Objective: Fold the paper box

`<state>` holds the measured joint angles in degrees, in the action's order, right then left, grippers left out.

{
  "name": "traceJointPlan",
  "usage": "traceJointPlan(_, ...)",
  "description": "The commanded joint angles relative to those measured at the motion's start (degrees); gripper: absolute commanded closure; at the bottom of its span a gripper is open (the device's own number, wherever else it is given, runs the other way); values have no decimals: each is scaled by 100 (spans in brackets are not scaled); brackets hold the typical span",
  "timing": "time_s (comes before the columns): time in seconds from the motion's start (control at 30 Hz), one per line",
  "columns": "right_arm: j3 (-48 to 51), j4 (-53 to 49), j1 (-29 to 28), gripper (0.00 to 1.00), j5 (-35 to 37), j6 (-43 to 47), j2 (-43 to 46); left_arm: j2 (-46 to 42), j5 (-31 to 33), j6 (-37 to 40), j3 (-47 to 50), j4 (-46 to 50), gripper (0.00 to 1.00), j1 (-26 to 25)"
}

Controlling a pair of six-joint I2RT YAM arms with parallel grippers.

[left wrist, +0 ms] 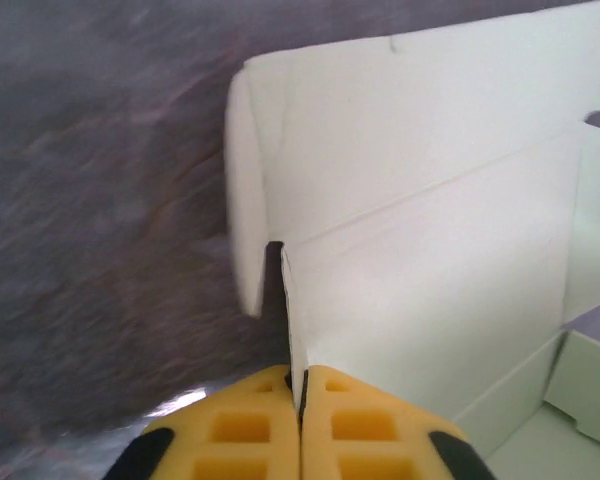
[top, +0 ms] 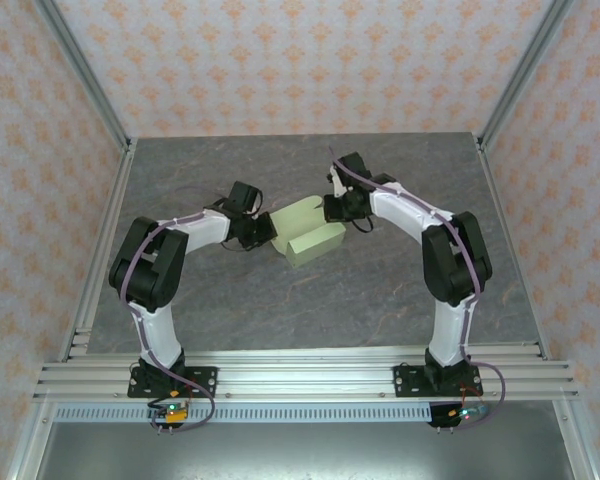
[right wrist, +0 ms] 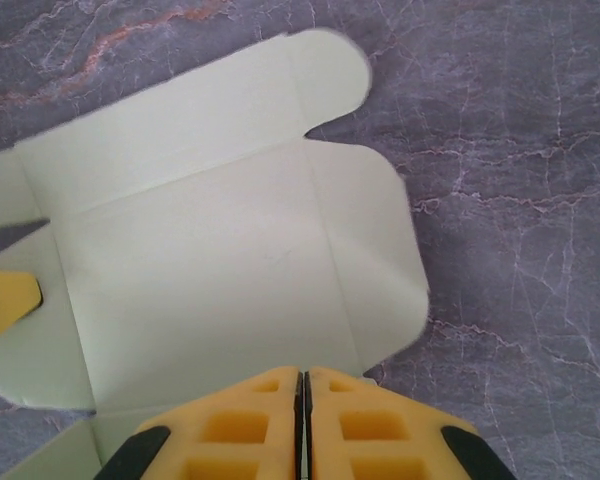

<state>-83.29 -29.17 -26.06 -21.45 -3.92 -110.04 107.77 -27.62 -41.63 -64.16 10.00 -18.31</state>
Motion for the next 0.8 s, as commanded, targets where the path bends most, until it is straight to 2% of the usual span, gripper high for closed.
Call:
traceJointPlan(0.0, 114, 209, 4, 83, -130, -91, 273, -108, -109, 414, -60, -157, 100, -77)
traceJointPlan(0.17, 265, -31, 1, 67, 72, -216, 540, -836, 545, 1033, 123, -352, 100, -239)
traceJointPlan(0.3, 461, -223, 1, 58, 239, -224, 995, -1494, 1545, 2158, 418, -706, 100, -746)
traceJointPlan(0.5, 945, -440, 13, 53, 562, -275, 1587, -2136, 2624, 2967, 1105, -1664, 100, -1158)
traceJointPlan(0.6, 1236, -445, 72, 53, 558, -387, 1736, -2229, 2585, 3311, 1452, -2262, 100, -1302)
traceJointPlan(0.77, 2026, 79, 92, 55, 448, -264, 1961, -2058, 2515, 3381, 1527, -2303, 100, -1376)
